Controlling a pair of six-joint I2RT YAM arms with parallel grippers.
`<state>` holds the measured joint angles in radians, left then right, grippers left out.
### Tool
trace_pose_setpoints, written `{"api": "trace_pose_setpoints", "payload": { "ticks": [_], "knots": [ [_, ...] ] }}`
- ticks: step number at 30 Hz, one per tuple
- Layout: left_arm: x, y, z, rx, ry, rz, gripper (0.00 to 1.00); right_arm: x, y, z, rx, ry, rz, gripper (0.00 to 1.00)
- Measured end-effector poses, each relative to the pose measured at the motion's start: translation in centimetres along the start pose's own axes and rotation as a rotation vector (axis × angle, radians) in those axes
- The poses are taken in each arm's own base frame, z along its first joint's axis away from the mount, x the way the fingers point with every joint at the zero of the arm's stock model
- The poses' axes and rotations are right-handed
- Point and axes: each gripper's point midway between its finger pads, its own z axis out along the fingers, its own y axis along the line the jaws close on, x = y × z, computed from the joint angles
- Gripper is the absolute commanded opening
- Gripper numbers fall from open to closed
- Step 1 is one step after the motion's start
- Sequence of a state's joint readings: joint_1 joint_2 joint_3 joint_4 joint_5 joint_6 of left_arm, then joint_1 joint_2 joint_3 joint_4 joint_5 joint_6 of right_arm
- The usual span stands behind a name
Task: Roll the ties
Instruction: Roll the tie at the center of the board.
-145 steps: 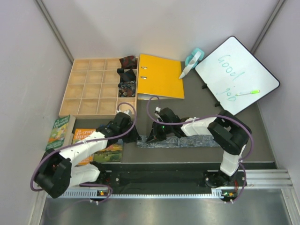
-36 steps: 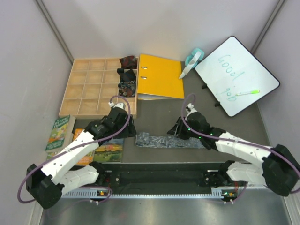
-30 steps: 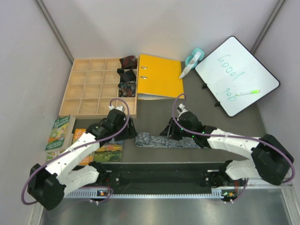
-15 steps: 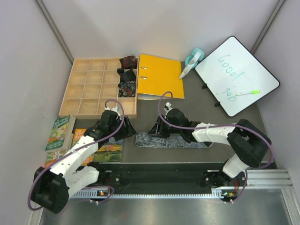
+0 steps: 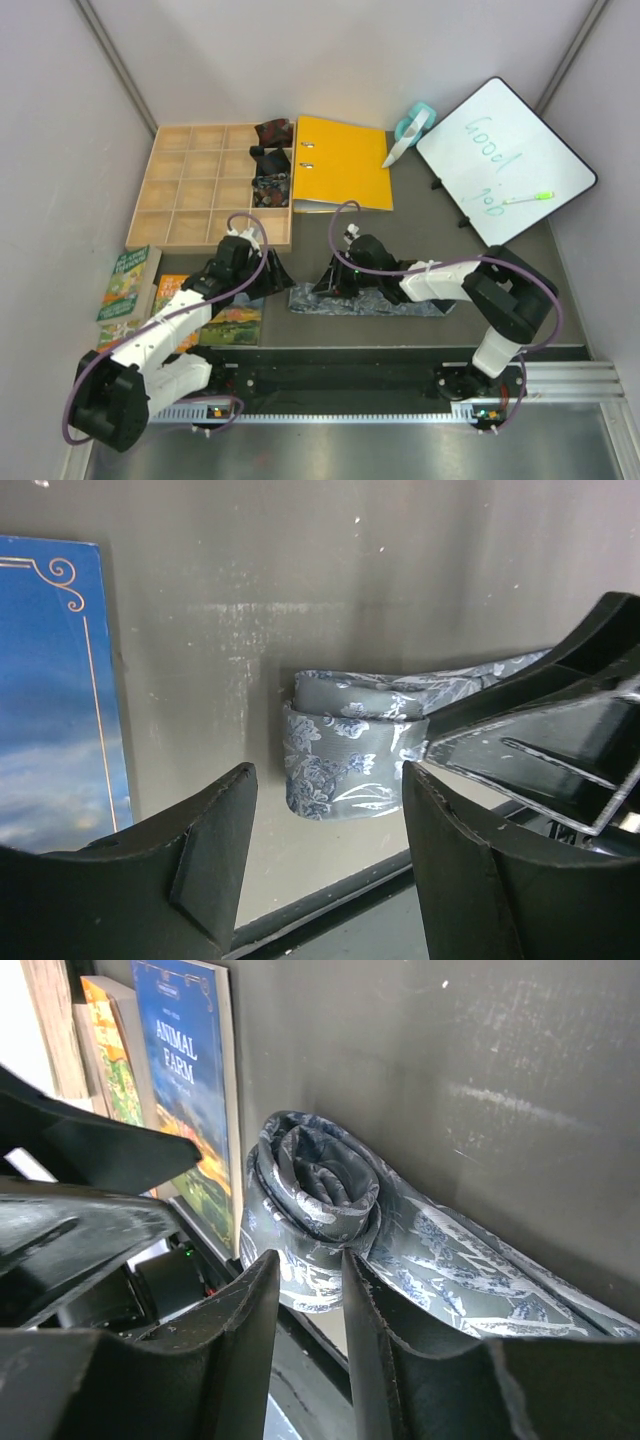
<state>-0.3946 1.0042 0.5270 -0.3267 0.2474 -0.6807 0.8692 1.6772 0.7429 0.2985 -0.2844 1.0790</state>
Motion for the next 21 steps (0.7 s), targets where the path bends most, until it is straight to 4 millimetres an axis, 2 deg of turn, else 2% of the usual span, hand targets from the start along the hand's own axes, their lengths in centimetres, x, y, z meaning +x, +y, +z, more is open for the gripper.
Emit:
{"api": "trace_pose_setpoints", "payload": {
  "ticks": [6, 10, 15, 21],
  "knots": [
    [1.1, 0.7, 0.9, -0.001, 0.04, -0.009, 0.64, -0.1, 0.1, 0.1, -0.006, -0.003, -0.003, 0.27],
    [1.9, 1.0, 1.5, -0.006, 0.085, -0.016, 0.63, 0.1, -0.7, 0.6, 0.012, 0.003, -0.001, 0.24],
    [2.4, 1.1, 2.1, 0.01, 0.108, -0.017, 0.63, 0.4, -1.8, 1.1, 0.041, 0.014, 0.006, 0.23],
    [2.6, 0.9, 2.7, 0.031, 0.119, -0.015, 0.58, 0.4, -2.1, 1.2, 0.047, 0.013, -0.004, 0.22]
  ]
}}
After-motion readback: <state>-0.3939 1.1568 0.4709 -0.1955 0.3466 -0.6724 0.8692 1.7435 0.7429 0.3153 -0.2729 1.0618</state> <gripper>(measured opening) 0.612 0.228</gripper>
